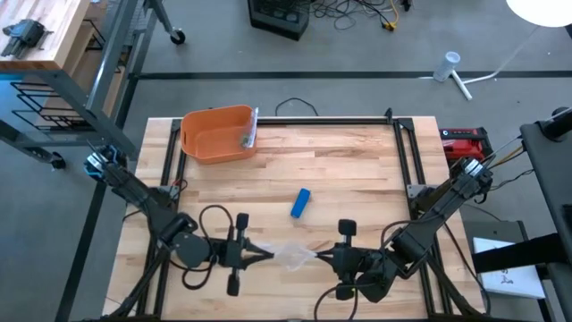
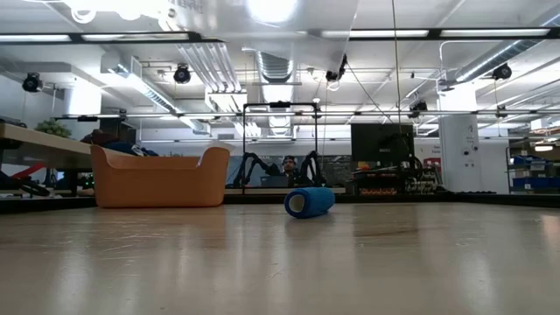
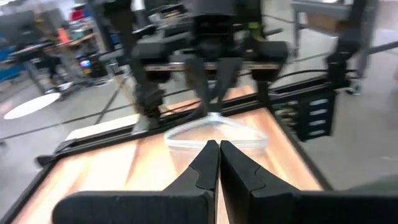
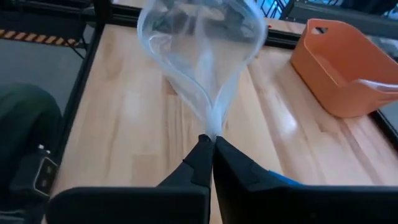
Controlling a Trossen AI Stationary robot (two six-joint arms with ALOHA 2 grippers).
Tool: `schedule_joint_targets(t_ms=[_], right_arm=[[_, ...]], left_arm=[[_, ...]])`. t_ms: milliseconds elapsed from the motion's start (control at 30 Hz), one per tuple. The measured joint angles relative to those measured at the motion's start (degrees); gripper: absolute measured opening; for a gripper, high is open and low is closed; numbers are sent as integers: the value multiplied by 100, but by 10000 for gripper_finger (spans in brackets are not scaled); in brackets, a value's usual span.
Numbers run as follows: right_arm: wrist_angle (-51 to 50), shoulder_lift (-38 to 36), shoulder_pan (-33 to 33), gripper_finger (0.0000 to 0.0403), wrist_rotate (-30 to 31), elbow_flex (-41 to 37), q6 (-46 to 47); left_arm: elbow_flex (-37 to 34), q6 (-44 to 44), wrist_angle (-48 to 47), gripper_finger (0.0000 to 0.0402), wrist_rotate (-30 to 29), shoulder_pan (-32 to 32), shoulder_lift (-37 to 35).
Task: Roll bandage
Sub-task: Open the transparent zip bag
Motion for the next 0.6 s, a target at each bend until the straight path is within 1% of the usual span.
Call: schedule_joint_targets(t_ms=[100, 267, 333, 367, 400, 467, 500, 567, 600], right_arm=[[-1, 43, -46, 2, 65, -4, -60], [-3, 49, -135, 2, 1034, -4, -39], [-5, 49, -149, 2, 1318, -4, 48], [-3, 49, -151, 2, 1418, -4, 88], [-3, 49, -151, 2, 1468, -4, 108], [-1, 49, -151, 2, 1409, -4, 115], [-1, 49, -151, 2, 1272, -4, 112], [-1, 49, -155, 2, 852, -4, 102], [1, 49, -153, 2, 624, -4, 98]], left_arm=[[0, -4, -4, 0, -204, 58, 9], [0, -36, -66, 0, -209, 74, 9], [0, -158, -161, 0, -213, 94, 9], [0, -204, -196, 0, -281, 103, 9], [0, -253, -213, 0, -468, 106, 10], [0, -286, -214, 0, -1087, 106, 11], [0, -323, -223, 0, -1408, 106, 9], [-3, -451, -338, 0, -1939, 106, 9], [-21, -529, -352, 0, -2098, 107, 9]])
